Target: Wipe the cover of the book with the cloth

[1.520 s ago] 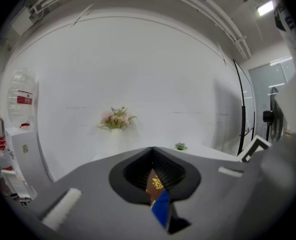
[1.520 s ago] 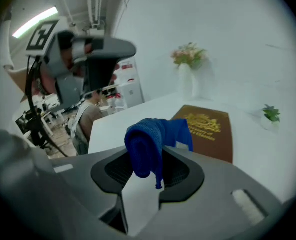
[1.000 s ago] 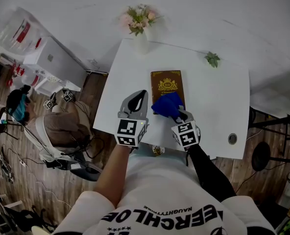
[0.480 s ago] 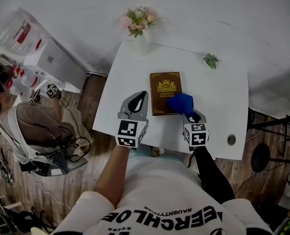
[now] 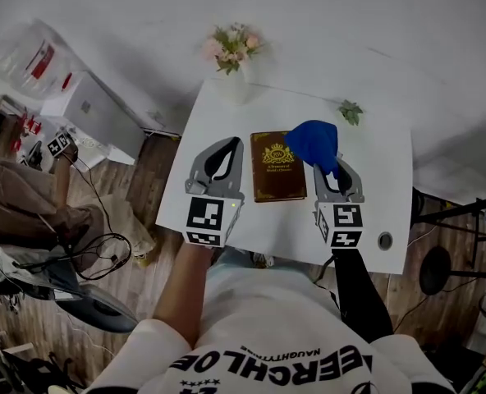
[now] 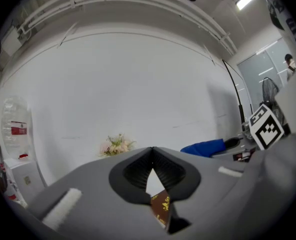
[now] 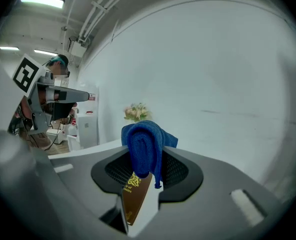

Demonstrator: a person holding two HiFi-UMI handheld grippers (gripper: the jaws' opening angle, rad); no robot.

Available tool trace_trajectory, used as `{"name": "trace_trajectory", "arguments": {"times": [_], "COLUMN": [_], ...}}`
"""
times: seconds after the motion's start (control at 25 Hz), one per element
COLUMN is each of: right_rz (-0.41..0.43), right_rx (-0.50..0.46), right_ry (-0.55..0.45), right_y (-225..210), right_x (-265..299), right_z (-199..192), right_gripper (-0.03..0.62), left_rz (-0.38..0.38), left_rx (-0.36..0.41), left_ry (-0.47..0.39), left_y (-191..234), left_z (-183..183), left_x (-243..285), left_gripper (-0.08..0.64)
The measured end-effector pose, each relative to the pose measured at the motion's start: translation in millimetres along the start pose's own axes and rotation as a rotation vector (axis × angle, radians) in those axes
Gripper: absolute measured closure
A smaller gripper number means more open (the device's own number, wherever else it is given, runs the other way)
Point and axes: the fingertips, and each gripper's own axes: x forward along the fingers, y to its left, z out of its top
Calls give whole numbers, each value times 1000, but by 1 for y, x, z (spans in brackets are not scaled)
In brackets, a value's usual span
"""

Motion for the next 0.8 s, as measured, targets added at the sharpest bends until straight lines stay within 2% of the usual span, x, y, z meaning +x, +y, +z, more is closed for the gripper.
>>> {"name": "trace_trajectory", "arguments": {"times": [0.36,0.8], "right_rz": [-10,-7], "right_rx": [-47,-43], "right_ry": [-95,-99], "right_y": [6,9], "right_x": [-8,-10], "right_z": [45,49], "right_gripper": [462,462], "left_rz": [41,48], "left_rx": [18,16], "left_ry": [-48,-47], "left_y": [21,25], "left_z": [28,27], "left_x": [-12,-13], "left_gripper": [502,502]}}
